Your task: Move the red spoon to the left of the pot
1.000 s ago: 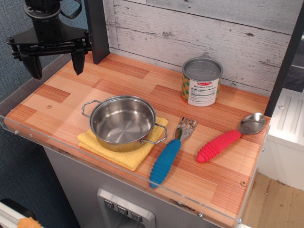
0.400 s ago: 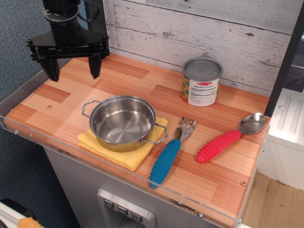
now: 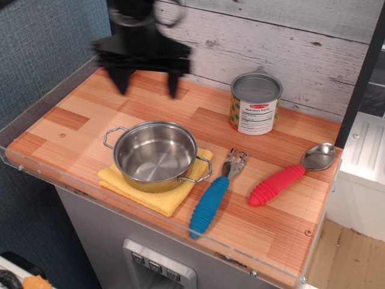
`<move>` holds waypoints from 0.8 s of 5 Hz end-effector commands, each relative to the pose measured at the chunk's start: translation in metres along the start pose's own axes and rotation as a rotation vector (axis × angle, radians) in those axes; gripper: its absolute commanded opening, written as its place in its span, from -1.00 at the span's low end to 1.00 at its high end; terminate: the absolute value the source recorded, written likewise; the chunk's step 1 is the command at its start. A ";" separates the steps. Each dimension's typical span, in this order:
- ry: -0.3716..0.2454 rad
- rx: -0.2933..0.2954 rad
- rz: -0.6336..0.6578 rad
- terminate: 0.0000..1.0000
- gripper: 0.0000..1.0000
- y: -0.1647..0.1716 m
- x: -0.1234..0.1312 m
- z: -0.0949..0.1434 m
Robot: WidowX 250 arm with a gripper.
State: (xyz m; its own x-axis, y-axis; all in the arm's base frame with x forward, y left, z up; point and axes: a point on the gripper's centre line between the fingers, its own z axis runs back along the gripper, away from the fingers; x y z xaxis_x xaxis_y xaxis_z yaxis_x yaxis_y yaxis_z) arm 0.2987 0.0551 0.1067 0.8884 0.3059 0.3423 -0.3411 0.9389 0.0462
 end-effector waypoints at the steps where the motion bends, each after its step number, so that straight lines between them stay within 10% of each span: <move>1: -0.067 -0.140 -0.282 -1.00 1.00 -0.068 -0.006 0.010; 4: 0.014 -0.235 -0.514 -1.00 1.00 -0.128 -0.031 -0.014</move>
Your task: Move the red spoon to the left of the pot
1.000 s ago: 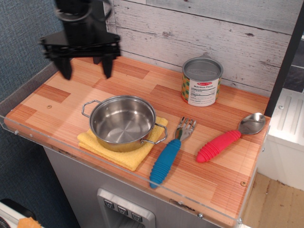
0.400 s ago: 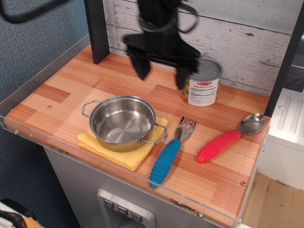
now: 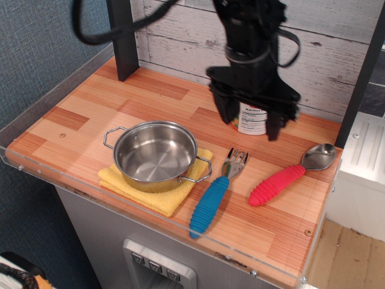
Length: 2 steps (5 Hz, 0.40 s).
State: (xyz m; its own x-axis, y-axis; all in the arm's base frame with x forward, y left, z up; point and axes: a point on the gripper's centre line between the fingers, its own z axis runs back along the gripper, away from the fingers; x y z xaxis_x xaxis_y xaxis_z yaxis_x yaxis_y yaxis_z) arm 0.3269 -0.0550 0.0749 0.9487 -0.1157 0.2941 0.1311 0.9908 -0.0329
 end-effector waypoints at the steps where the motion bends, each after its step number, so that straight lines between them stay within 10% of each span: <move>1: 0.002 0.016 -0.133 -1.00 1.00 -0.031 -0.010 -0.007; 2: 0.020 0.015 -0.183 -1.00 1.00 -0.043 -0.013 -0.021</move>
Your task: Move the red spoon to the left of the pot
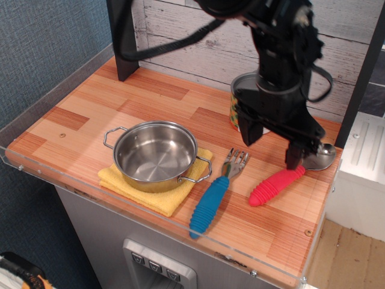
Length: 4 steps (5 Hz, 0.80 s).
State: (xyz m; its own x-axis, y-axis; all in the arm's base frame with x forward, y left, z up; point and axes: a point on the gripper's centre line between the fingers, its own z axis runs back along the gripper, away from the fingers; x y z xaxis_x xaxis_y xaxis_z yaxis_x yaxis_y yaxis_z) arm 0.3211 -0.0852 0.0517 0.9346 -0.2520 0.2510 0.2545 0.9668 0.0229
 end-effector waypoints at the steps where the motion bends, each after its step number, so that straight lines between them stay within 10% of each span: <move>1: -0.017 -0.021 -0.067 -1.00 1.00 -0.021 -0.001 -0.008; 4: 0.026 -0.014 -0.075 -1.00 1.00 -0.020 -0.002 -0.026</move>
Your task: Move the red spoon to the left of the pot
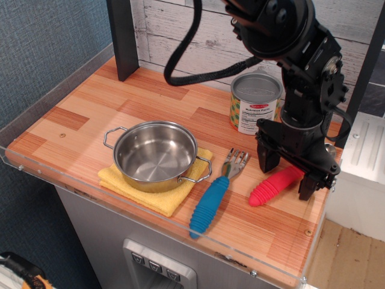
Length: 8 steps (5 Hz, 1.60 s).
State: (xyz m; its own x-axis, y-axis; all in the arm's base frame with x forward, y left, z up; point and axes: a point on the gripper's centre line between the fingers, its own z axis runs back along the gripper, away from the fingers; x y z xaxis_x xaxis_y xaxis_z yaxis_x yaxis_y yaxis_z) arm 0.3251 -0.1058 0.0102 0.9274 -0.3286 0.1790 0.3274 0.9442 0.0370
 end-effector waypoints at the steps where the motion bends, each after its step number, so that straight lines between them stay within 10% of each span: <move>1: -0.057 -0.014 0.002 -1.00 -1.00 0.003 -0.003 0.018; 5: -0.182 -0.023 0.122 -1.00 -1.00 0.045 -0.019 0.079; 8: -0.063 0.075 0.287 -1.00 -1.00 0.129 -0.067 0.092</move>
State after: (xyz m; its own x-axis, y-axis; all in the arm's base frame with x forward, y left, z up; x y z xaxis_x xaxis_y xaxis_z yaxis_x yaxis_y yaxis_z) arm 0.2963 0.0399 0.0751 0.9794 -0.0410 0.1976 0.0343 0.9987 0.0373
